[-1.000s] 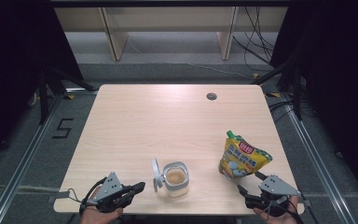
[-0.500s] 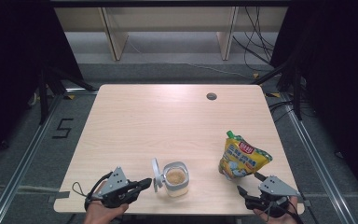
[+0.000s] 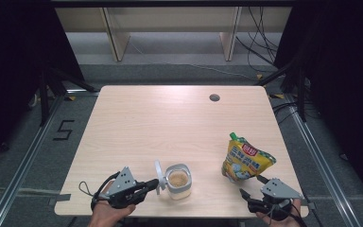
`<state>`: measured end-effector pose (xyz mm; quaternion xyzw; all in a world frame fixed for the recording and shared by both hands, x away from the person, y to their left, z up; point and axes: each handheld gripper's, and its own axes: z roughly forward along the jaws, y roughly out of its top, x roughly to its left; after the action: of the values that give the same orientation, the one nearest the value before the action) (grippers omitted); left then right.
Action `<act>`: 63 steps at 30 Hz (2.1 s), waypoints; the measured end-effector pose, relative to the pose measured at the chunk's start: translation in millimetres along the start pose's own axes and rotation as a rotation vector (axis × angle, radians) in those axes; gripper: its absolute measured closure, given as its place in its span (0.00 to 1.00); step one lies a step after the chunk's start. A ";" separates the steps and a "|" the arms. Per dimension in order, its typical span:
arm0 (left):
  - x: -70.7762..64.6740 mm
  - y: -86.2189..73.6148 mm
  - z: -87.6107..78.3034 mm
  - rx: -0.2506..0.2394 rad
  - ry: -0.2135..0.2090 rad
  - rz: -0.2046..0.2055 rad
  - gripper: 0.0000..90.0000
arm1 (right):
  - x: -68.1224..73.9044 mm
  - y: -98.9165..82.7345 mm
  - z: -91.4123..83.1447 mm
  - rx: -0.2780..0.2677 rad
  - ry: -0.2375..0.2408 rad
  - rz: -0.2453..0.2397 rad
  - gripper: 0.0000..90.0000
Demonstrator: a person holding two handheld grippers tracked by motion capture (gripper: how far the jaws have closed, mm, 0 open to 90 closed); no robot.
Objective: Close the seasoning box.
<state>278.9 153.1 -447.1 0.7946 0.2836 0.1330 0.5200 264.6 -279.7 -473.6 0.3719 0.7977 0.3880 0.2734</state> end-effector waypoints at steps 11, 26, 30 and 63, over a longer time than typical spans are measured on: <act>-4.3 5.3 5.2 -0.010 -0.005 -0.026 0.99 | 3.8 0.0 -0.6 0.021 0.012 0.048 0.29; -5.8 14.2 5.6 -0.022 -0.009 0.008 0.99 | 4.2 0.3 -0.7 0.024 0.012 0.045 0.29; -4.4 12.5 1.3 -0.026 -0.009 0.006 0.99 | 1.5 0.4 0.3 0.015 0.018 0.013 0.29; 14.2 -28.3 -25.7 0.026 -0.022 -0.071 0.66 | 2.7 1.9 -2.2 0.006 0.005 0.013 0.25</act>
<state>268.5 189.2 -462.9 0.7921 0.3077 0.1020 0.5172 262.1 -277.6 -471.2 0.3770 0.7972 0.3884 0.2674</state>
